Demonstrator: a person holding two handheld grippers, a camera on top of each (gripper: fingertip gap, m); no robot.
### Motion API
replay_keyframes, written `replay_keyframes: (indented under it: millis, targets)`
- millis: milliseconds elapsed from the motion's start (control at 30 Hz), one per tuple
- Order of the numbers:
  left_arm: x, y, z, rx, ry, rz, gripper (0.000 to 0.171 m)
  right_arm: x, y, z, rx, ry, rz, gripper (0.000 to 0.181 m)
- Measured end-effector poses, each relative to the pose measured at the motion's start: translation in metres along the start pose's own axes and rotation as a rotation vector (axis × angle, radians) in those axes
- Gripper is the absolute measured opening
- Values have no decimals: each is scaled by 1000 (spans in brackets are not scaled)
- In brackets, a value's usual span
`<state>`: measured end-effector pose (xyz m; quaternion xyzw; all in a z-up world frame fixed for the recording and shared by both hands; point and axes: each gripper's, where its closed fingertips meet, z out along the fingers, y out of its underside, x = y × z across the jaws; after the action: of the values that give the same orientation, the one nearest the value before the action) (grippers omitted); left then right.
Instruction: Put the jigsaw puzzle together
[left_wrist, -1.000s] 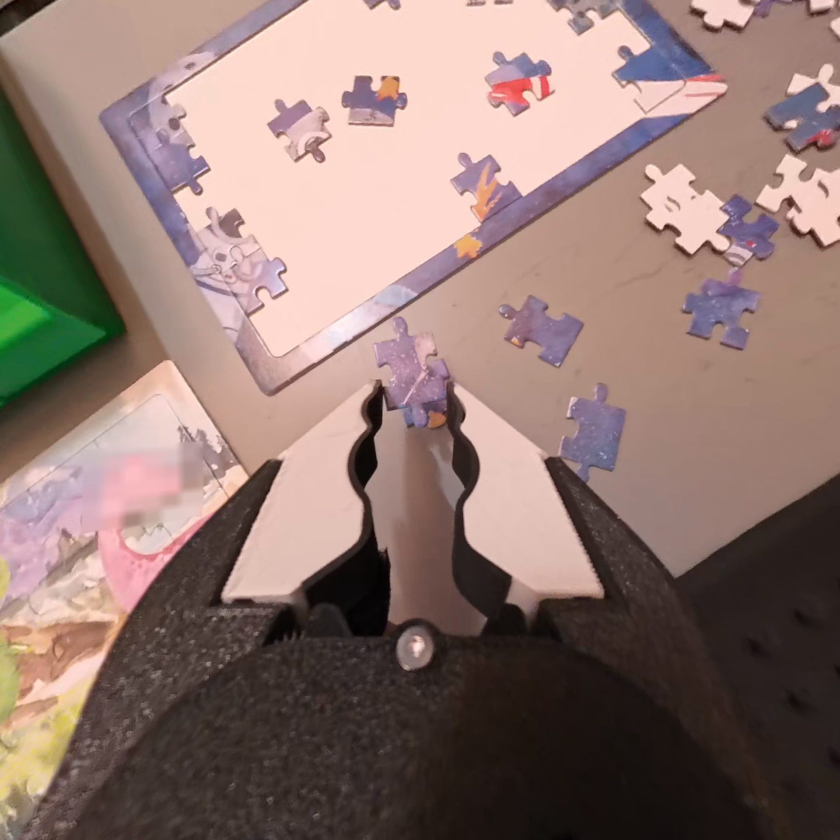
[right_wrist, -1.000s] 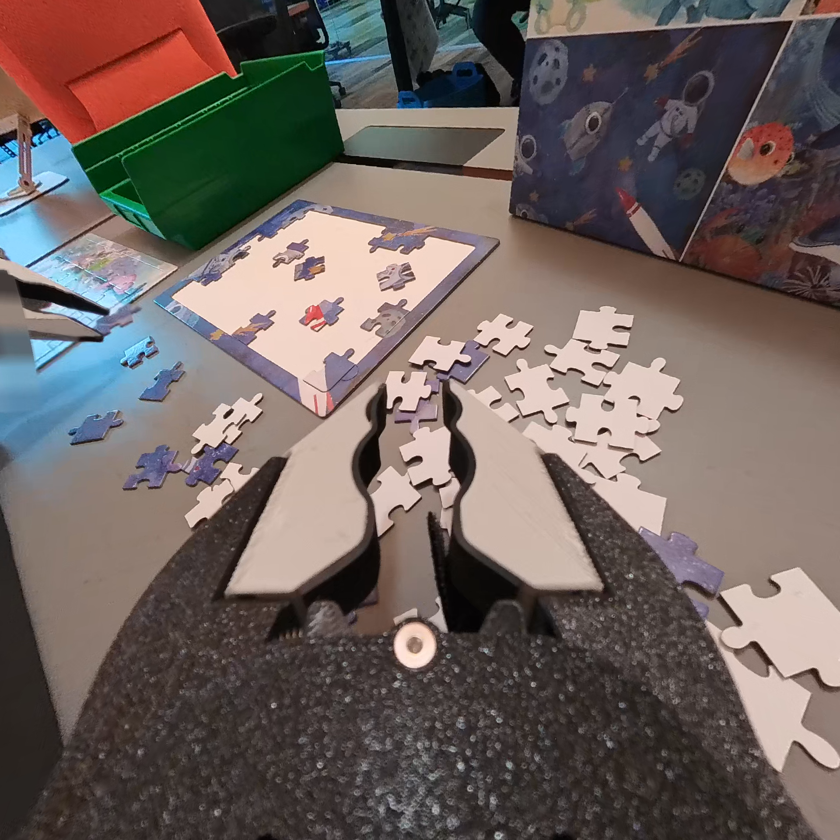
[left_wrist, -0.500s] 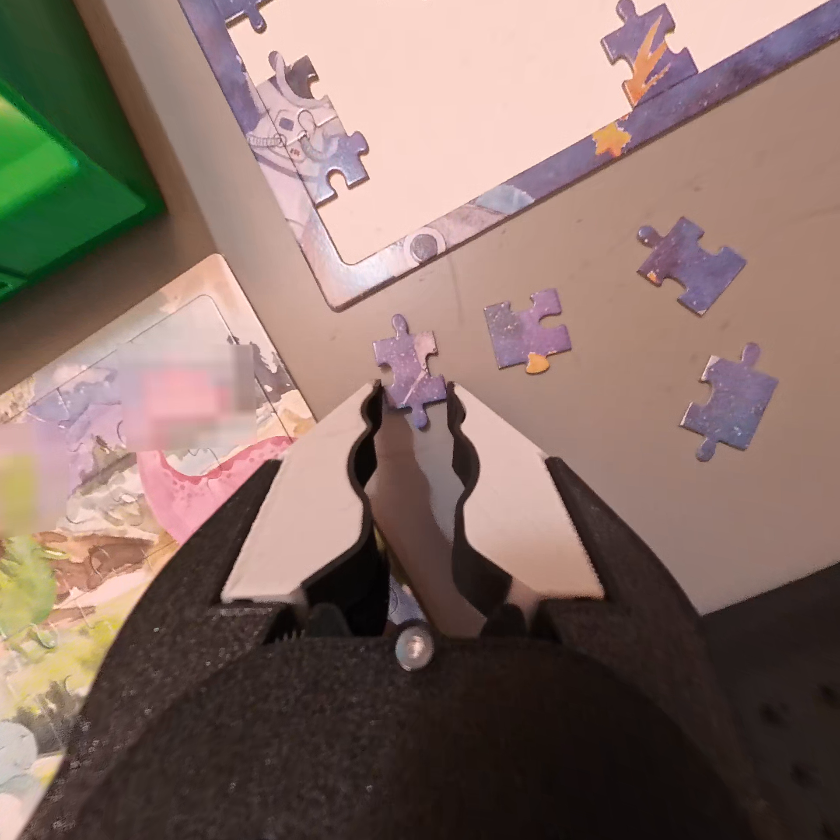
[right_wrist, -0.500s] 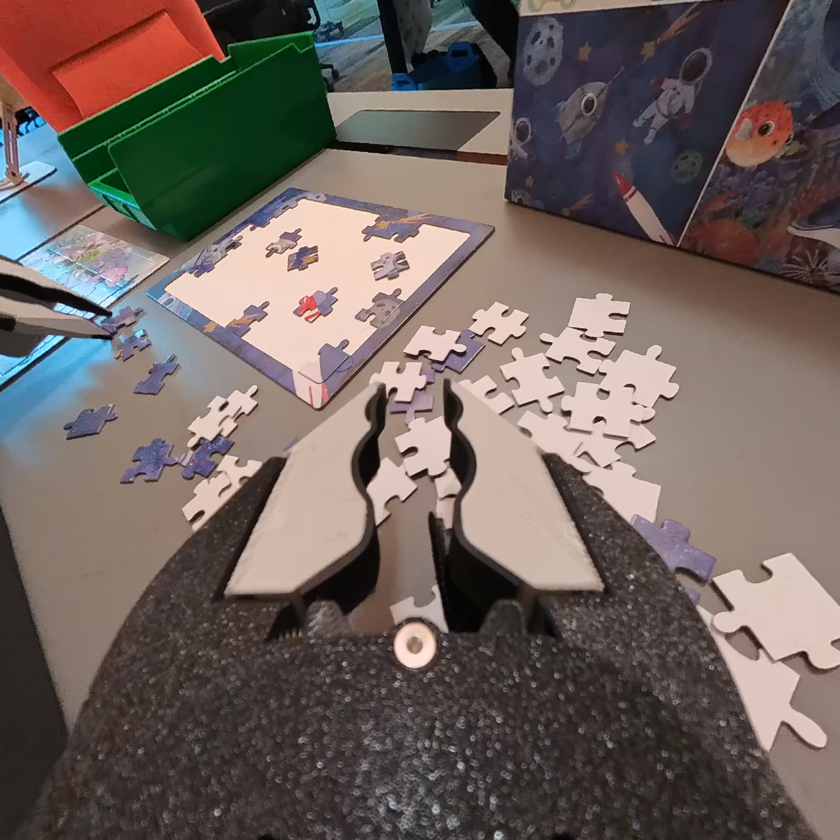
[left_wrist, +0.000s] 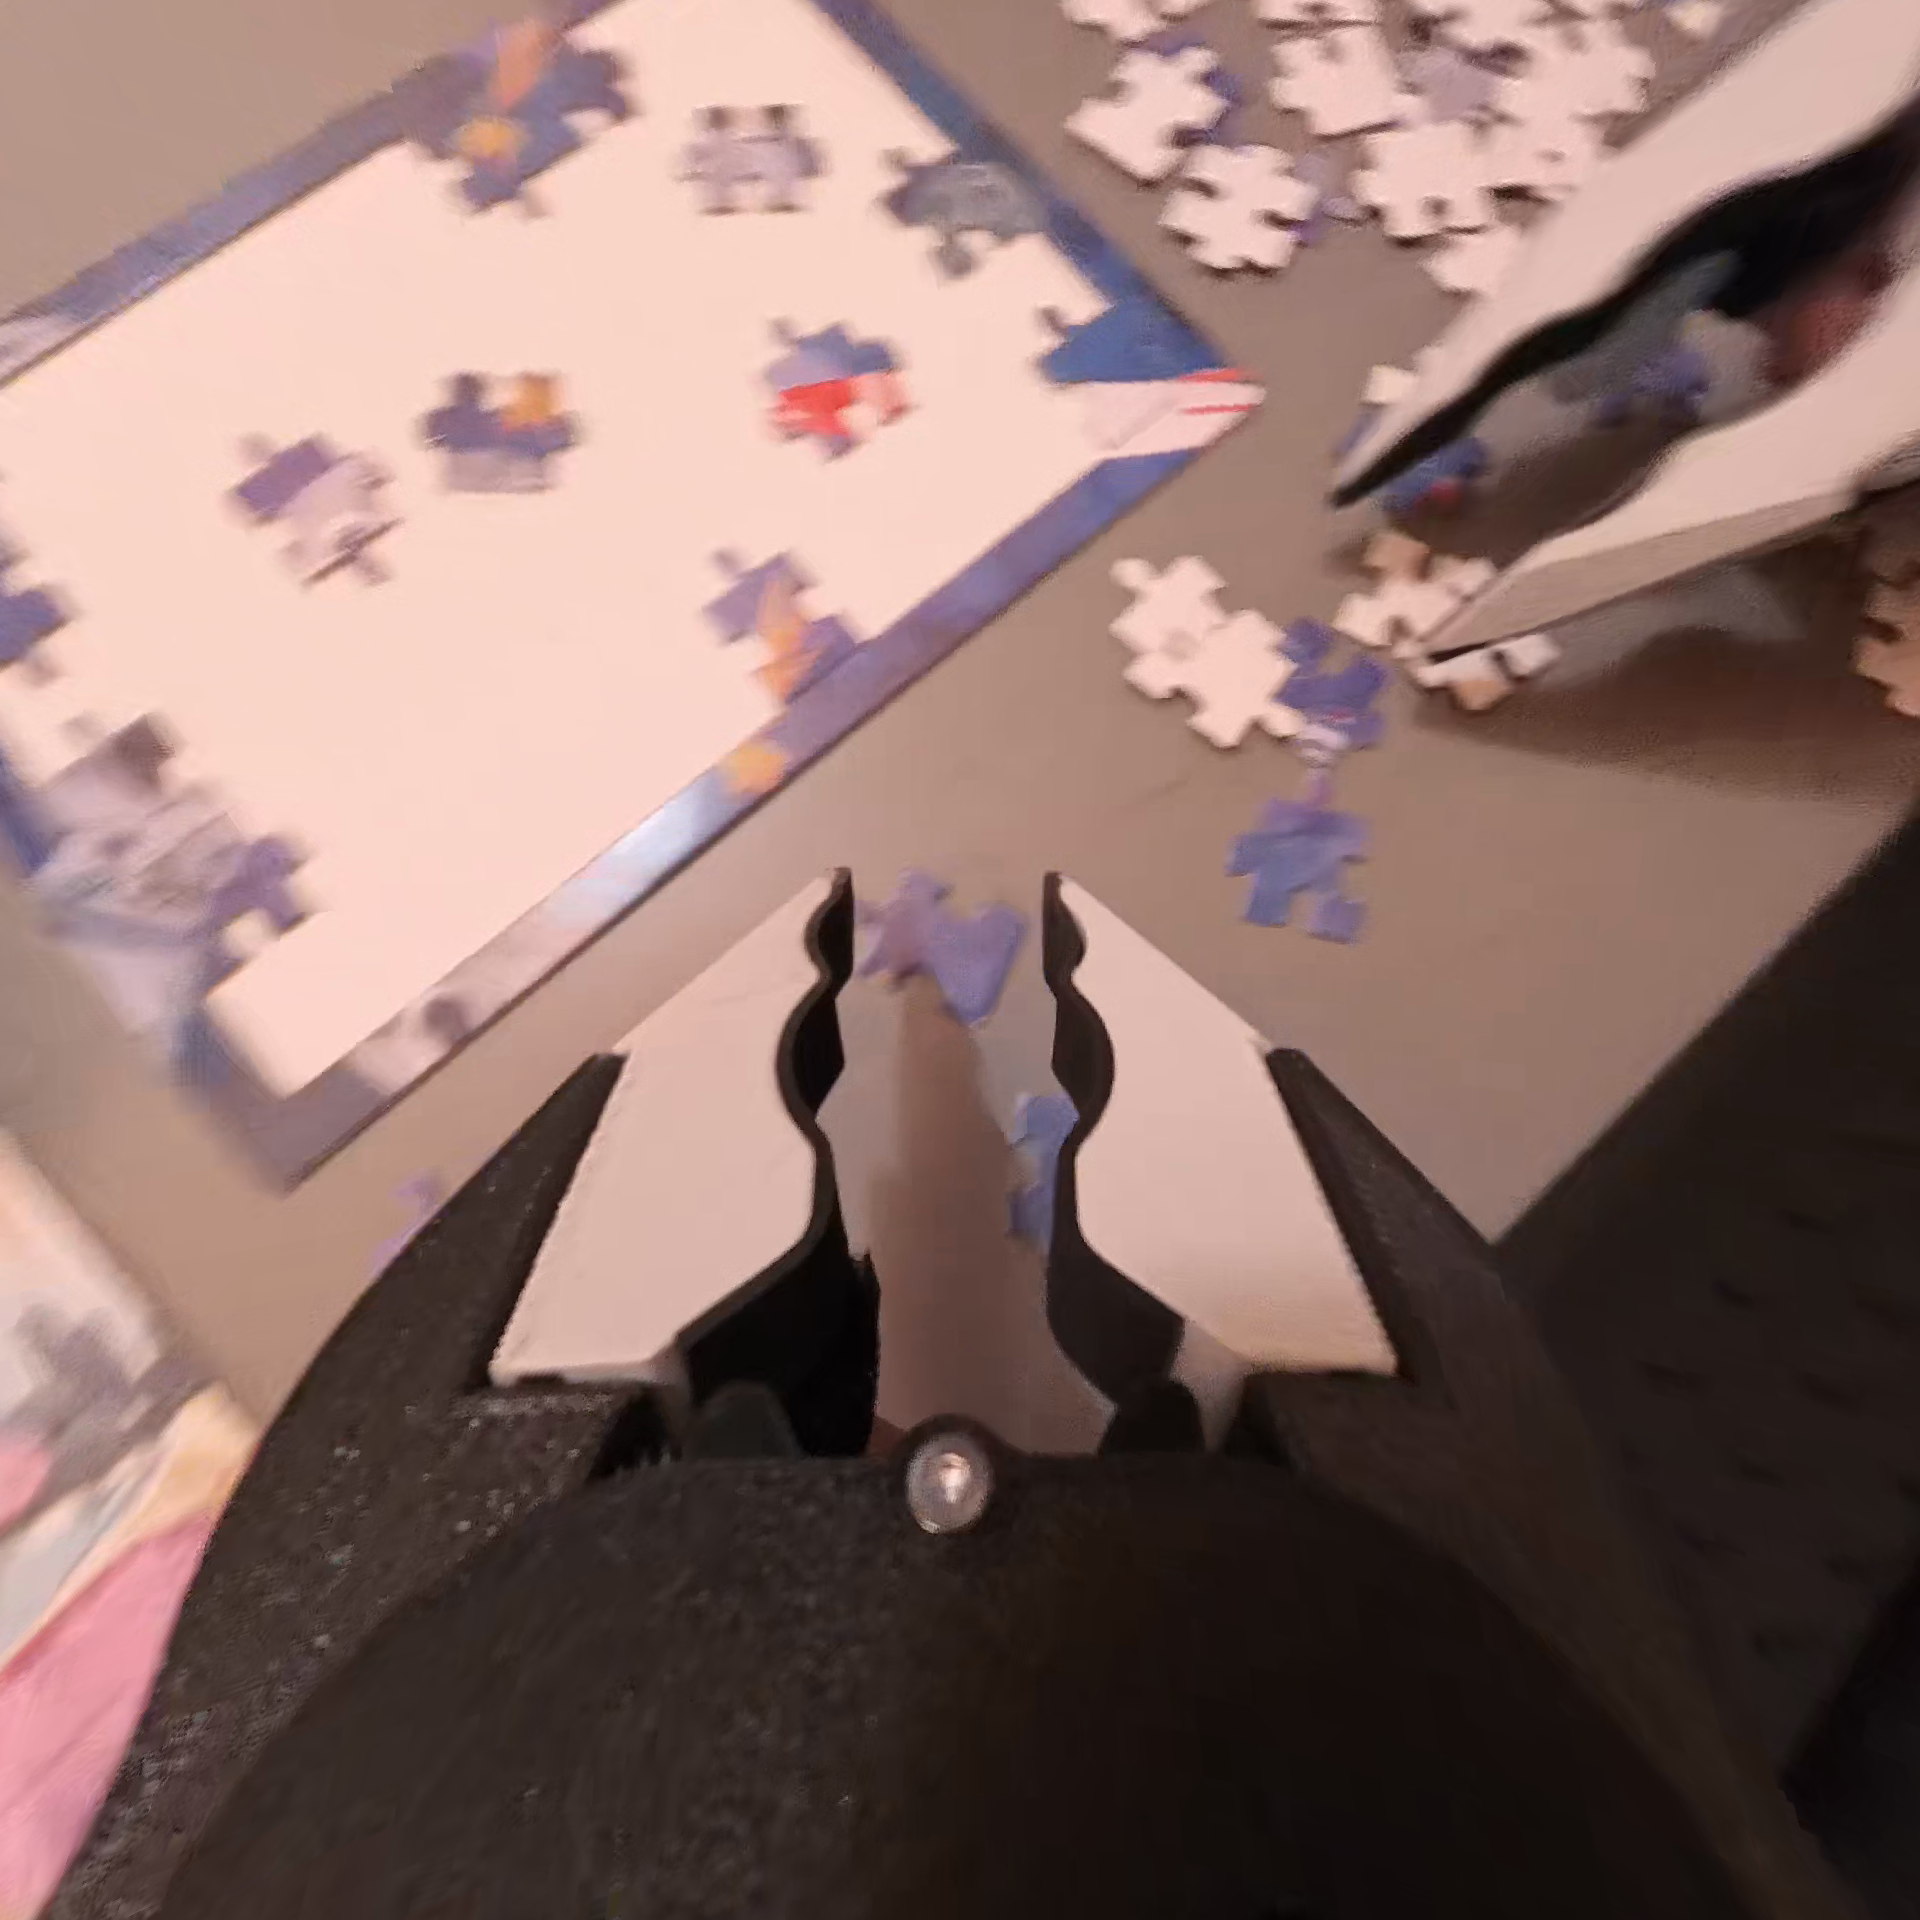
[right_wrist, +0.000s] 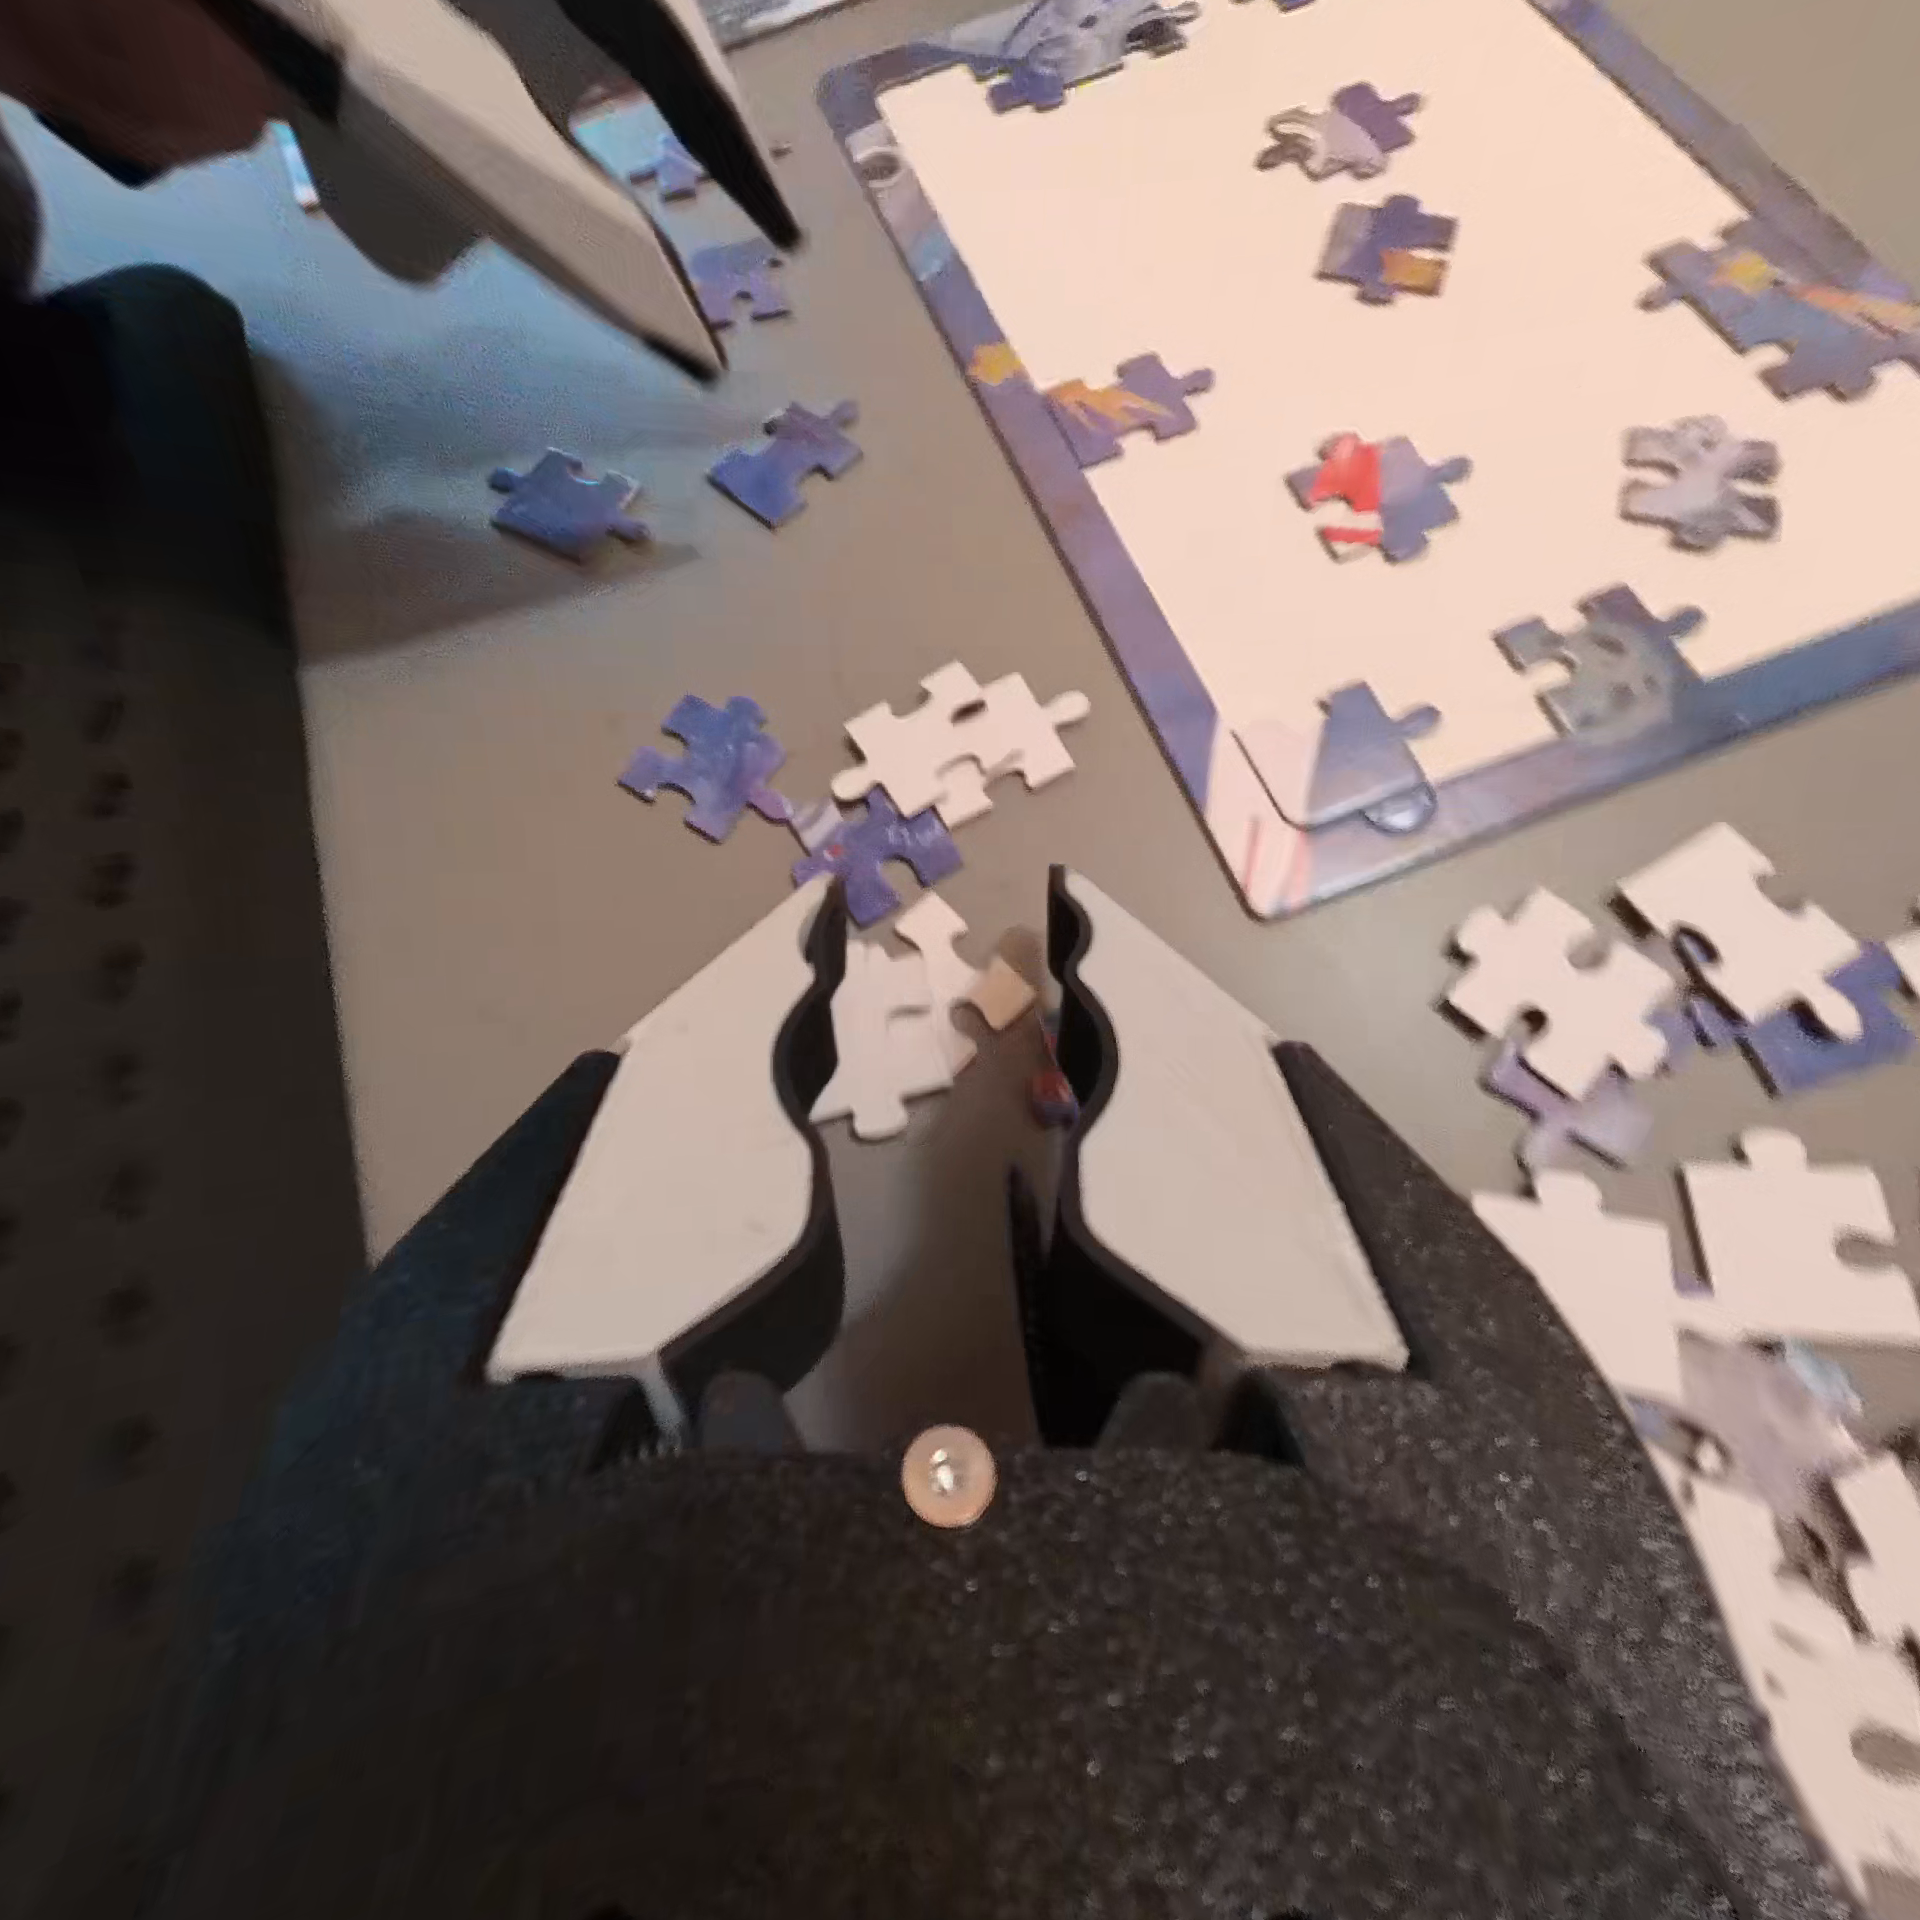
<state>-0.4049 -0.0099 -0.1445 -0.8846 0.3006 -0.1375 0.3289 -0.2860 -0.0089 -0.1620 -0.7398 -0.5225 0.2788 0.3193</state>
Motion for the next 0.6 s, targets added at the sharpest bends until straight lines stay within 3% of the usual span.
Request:
replay_keyframes:
  millis: [133, 267, 400, 600]
  targets:
    - [40, -11, 32, -17, 112, 70, 20, -15, -3, 17, -55, -62, -27, 33]
    - [58, -19, 50, -7, 170, 51, 6, -14, 1, 20, -72, -65, 11, 33]
    - [65, -18, 60, -16, 171, 40, 0, -18, -4, 26, -53, -84, 34, 38]
    - [65, -19, 57, 9, 173, 7, 6, -20, -20, 26, 14, -124, 103, 48]
